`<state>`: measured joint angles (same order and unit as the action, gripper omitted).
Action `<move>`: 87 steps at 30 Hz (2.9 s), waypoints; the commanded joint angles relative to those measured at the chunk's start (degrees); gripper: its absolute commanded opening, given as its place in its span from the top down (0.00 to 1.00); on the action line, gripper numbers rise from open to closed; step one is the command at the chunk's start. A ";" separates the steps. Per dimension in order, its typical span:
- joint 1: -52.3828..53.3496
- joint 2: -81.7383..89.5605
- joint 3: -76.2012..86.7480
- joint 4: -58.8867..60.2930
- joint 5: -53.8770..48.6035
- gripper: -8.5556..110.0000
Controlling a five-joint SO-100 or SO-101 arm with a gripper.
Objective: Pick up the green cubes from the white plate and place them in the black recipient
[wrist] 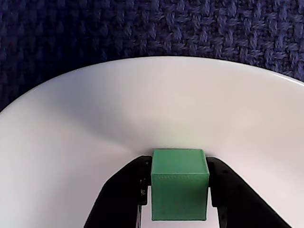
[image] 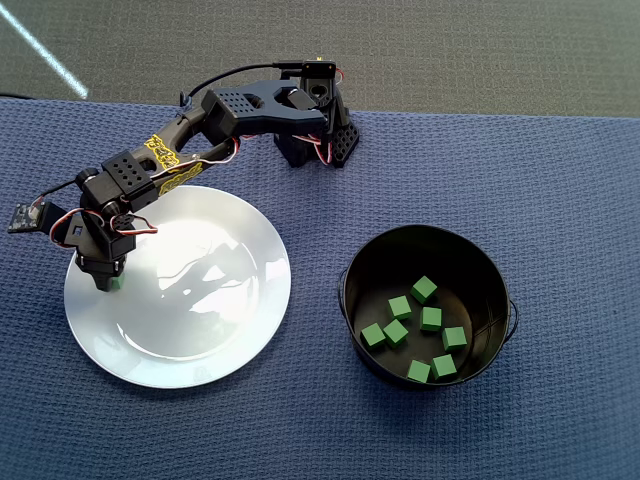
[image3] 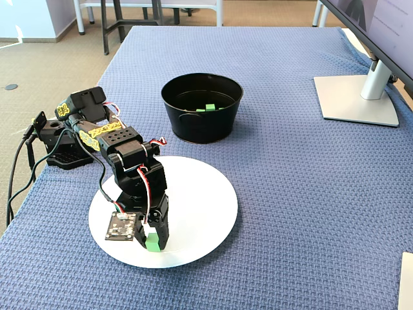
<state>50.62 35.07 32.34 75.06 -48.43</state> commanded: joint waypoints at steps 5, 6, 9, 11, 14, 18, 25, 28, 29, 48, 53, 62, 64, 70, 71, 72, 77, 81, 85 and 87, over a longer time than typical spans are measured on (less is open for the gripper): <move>-2.29 22.94 12.30 -2.90 9.58 0.93; -2.99 26.98 15.64 -3.60 11.07 0.93; -5.98 39.20 26.63 -5.54 14.77 0.93; -8.96 47.29 33.93 -6.59 17.14 0.93; -14.94 58.54 43.42 -7.38 20.65 0.93; -26.46 69.43 51.15 -4.83 26.54 0.93; -48.16 78.75 58.45 -5.01 38.94 0.93; -57.74 79.54 61.00 -7.21 43.24 0.93; -60.64 79.19 61.52 -7.91 44.65 0.93; -70.05 65.48 64.16 -15.56 48.78 0.67; -69.96 69.96 63.63 -13.71 48.69 0.68; -59.41 91.41 68.91 -7.82 51.77 0.87; -55.11 96.68 73.39 -7.38 51.15 0.88; -48.87 115.66 91.32 -7.03 49.57 0.93; -48.69 118.74 93.69 -6.24 49.57 0.93; -48.60 121.82 95.80 -5.19 49.83 0.93; -48.43 134.56 106.08 -0.70 50.45 0.93; -45.26 137.02 113.47 -2.72 49.48 0.93; -43.86 137.37 118.92 -5.01 48.69 0.93; -44.03 137.81 118.48 -4.31 48.52 0.93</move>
<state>5.89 172.18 150.29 71.54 0.97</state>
